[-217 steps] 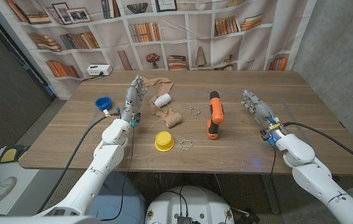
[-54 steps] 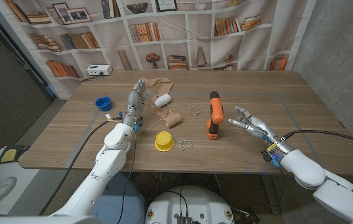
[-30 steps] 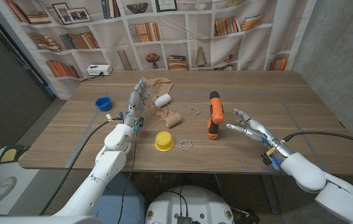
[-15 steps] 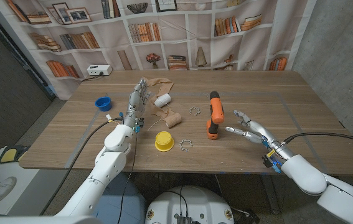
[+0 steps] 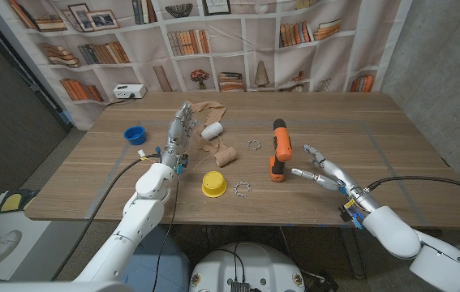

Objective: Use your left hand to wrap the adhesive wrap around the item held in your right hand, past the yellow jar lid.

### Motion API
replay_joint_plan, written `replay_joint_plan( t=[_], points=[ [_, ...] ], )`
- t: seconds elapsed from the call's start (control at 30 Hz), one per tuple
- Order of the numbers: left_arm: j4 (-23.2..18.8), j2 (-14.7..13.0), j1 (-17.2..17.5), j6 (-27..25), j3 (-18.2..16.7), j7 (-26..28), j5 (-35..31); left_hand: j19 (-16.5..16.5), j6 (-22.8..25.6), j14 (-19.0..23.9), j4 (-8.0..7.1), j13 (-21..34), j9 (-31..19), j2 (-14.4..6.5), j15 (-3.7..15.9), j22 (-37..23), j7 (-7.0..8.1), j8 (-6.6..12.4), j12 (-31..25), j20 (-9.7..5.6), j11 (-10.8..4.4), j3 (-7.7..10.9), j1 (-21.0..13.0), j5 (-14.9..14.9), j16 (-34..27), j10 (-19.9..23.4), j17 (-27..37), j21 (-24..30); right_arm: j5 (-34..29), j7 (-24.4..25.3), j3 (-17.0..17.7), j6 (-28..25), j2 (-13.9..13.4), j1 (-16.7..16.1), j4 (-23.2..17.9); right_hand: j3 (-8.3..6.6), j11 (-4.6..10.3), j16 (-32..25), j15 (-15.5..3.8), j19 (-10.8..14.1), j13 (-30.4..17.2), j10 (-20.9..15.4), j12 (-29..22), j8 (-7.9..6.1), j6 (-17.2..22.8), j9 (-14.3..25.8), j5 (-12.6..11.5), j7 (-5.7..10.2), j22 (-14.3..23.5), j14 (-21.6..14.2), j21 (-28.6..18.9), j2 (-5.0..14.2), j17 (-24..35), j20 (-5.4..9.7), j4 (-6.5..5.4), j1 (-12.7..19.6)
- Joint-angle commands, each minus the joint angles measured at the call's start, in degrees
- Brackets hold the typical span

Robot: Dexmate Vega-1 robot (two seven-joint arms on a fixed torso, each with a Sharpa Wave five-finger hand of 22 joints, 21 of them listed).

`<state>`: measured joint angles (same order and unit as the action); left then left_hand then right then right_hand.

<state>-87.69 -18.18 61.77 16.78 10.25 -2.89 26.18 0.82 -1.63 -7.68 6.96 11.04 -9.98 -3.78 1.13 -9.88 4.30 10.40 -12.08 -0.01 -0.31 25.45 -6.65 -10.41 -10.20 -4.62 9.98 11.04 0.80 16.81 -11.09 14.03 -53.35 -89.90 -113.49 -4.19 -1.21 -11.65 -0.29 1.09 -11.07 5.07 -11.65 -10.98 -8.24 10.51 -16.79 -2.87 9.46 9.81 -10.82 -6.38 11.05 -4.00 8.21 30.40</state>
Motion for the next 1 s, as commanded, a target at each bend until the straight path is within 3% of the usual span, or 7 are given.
replay_joint_plan(
  t=[0.03, 0.73, 0.83, 1.0],
  points=[
    [0.25, -0.18, -0.04, 0.19, 0.18, -0.17, 0.3, -0.17, 0.19, -0.12, 0.27, 0.13, -0.12, -0.39, -0.32, -0.13, -0.15, 0.16, -0.13, -0.06, -0.06, 0.24, -0.08, 0.19, -0.26, 0.04, 0.15, 0.01, -1.27, 1.89, -1.59, -0.25, 0.66, 0.93, 0.62, 0.23, -0.22, 0.18, -0.06, 0.2, -0.31, 0.59, 0.21, 0.21, -0.44, 0.26, -0.34, -0.1, 0.14, 1.45, 0.08, 0.06, 0.17, 0.33, -0.12, 0.55],
    [0.69, -0.66, 0.53, 0.32, -0.61, -0.31, 0.96, -0.21, 0.13, -0.18, 0.27, 0.13, -0.12, -0.38, -0.4, -0.13, -0.06, 0.12, -0.09, -0.08, -0.04, 0.25, -0.06, 0.2, -0.24, -0.06, 0.16, 0.01, -1.7, 1.72, -4.62, -1.42, 1.94, 4.7, 2.16, 0.4, -0.53, 0.15, 0.19, 0.1, -0.33, 0.21, -0.01, -0.14, 0.01, 0.3, -0.56, -0.12, 0.14, 1.41, 0.17, 0.23, 0.16, 0.37, -0.25, 1.08],
    [0.87, -0.67, 0.35, 0.22, -0.62, -0.35, 0.95, -0.2, 0.13, -0.21, 0.27, 0.13, -0.12, -0.38, -0.43, -0.13, -0.05, 0.12, -0.09, -0.07, -0.03, 0.25, -0.05, 0.2, -0.23, -0.06, 0.16, 0.01, -2.97, 1.98, -5.04, -2.44, 1.71, 5.09, 1.74, 0.54, 0.37, -0.1, -0.65, 0.17, -0.48, -1.88, -0.85, -0.22, 0.04, 0.34, -0.69, -0.08, 0.14, 0.79, 0.16, 0.35, 0.17, 0.31, -0.34, 1.42],
    [1.19, -0.59, 0.09, 0.07, -0.62, -0.46, 1.0, -0.2, 0.09, -0.19, 0.27, 0.13, -0.12, -0.38, -0.43, -0.13, -0.12, 0.1, -0.1, -0.04, -0.02, 0.25, -0.04, 0.2, -0.24, -0.03, 0.16, 0.01, -2.97, 1.79, -5.64, -2.82, 1.87, 5.81, 1.96, 0.59, 0.61, -0.14, -0.96, 0.25, -0.58, -2.27, -1.0, -0.27, 0.11, 0.35, -0.74, -0.21, 0.14, 0.65, 0.14, 0.38, 0.17, 0.4, -0.36, 1.56]
  ],
)
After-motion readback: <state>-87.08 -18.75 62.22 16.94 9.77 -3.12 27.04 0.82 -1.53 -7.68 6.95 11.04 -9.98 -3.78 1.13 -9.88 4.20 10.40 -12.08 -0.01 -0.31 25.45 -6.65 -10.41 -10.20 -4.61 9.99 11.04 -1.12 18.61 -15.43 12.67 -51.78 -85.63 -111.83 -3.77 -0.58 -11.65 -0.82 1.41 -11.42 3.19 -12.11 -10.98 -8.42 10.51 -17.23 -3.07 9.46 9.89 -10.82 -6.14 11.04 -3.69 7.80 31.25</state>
